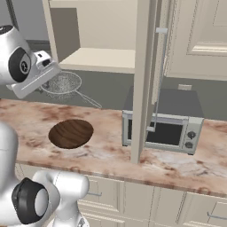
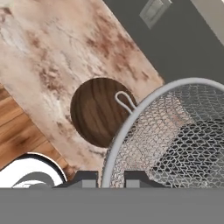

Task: Open the cabinet and setup a tea strainer by placing it in the bowl upright.

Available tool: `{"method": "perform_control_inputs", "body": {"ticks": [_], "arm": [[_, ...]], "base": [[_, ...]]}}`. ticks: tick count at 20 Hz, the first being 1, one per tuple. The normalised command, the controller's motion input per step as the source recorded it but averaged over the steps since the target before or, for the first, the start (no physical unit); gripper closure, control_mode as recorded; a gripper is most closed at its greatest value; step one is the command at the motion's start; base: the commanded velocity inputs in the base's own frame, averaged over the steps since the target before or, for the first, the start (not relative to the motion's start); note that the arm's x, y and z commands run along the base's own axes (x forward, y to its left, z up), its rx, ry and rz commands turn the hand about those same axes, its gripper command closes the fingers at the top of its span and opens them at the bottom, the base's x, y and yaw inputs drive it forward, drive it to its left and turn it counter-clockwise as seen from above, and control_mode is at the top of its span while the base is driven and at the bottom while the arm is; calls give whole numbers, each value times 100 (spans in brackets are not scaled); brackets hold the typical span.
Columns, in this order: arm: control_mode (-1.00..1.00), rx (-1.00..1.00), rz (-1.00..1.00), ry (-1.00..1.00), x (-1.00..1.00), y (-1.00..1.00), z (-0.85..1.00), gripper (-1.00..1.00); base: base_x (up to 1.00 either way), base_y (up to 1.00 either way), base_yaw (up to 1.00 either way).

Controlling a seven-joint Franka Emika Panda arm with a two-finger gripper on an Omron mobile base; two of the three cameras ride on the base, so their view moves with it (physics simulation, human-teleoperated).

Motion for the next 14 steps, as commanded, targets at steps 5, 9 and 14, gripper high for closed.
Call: {"method": "perform_control_inputs", "body": {"ticks": [5,9,14], "arm": [[-100,-7,9,9,0,16,-68,100],[-100,-12,8,9,0,23,-76,100],[-100,-15,2,12,5,26,-82,100]], "base": [[0,0,0],[0,0,0],[0,0,0]]}}
